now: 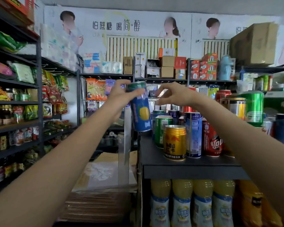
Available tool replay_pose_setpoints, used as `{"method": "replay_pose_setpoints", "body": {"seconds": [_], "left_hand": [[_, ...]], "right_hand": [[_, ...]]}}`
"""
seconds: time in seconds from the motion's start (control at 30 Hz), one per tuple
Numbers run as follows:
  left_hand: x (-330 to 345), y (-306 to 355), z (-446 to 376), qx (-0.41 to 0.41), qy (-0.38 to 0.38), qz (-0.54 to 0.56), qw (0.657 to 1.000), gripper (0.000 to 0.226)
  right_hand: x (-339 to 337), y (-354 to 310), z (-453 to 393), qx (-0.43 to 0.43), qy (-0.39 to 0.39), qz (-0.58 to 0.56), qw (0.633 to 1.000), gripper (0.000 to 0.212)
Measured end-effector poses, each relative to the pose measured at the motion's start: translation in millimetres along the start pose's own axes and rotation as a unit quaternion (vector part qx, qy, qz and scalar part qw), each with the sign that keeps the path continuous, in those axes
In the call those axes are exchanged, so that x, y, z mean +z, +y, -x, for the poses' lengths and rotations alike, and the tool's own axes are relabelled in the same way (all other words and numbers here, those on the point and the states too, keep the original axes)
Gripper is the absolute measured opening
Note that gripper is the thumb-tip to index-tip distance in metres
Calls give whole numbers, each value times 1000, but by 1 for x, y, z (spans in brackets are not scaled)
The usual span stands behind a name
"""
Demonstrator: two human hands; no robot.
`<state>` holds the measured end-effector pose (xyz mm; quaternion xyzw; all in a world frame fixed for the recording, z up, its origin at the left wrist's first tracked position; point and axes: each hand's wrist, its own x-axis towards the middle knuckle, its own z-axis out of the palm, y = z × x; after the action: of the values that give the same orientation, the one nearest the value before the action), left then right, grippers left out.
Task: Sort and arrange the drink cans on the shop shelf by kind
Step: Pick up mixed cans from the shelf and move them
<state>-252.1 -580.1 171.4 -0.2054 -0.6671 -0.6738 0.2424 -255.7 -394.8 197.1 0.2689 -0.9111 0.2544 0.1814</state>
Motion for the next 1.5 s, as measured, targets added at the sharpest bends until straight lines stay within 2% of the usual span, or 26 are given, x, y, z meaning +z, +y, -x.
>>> {"method": "replay_pose_setpoints", "body": {"seconds": [0.1,0.17,0.23,0.33,0.43,0.53,0.6,0.7,0.77,0.83,0.9,0.93,0.97,1.03,1.07,1.13,1.2,1.3,1.37,1.5], "left_hand": [[16,-15,-4,-25,-58,-138,988,50],[23,-27,-8,-45,-72,-171,982,50],[27,-41,-13,-63,-72,-190,977,52],[28,-58,-17,-80,-65,-201,974,55],[27,-69,-22,-94,-56,-199,974,61],[29,-75,-28,-95,-53,-202,973,61],[33,-77,-30,-86,-41,-215,972,60],[38,-83,-35,-99,-38,-225,969,60],[43,-85,-33,-112,-57,-203,971,65],[46,-86,-30,-98,-47,-211,971,74],[45,-77,-23,-41,20,-213,976,72],[45,-69,-18,-8,45,-170,984,65],[44,-57,-12,1,37,-83,996,54],[45,-31,2,-25,-32,120,992,33],[45,-22,6,-32,-56,180,982,30],[41,-9,8,-25,-61,224,972,40],[34,-5,12,-20,-53,239,969,46],[27,-1,16,-45,-69,264,961,32],[24,0,19,-48,-61,241,967,39],[14,-5,23,-34,-46,84,995,56]], "right_hand": [[9,17,-26,58,-73,212,973,52],[17,24,-39,107,-148,272,945,73],[24,28,-46,123,-187,289,931,80],[33,33,-51,108,-197,317,921,75],[37,36,-54,105,-170,307,931,70],[31,28,-52,103,-159,248,950,66],[19,22,-50,90,-109,219,965,65],[-6,18,-44,67,34,135,988,72],[-18,21,-38,55,137,82,986,75],[-23,26,-27,34,237,3,971,67],[-23,29,-14,3,311,-133,941,61],[-21,28,-6,-14,327,-203,923,61],[-17,26,3,-32,330,-275,902,61],[-6,18,18,-56,294,-384,874,59],[1,15,24,-64,280,-388,876,59],[9,8,33,-88,271,-313,906,61],[11,2,38,-112,263,-239,928,59],[15,-5,42,-146,256,-151,944,56],[19,-7,43,-153,225,-91,958,57],[-7,1,46,-66,35,15,997,47]]}}
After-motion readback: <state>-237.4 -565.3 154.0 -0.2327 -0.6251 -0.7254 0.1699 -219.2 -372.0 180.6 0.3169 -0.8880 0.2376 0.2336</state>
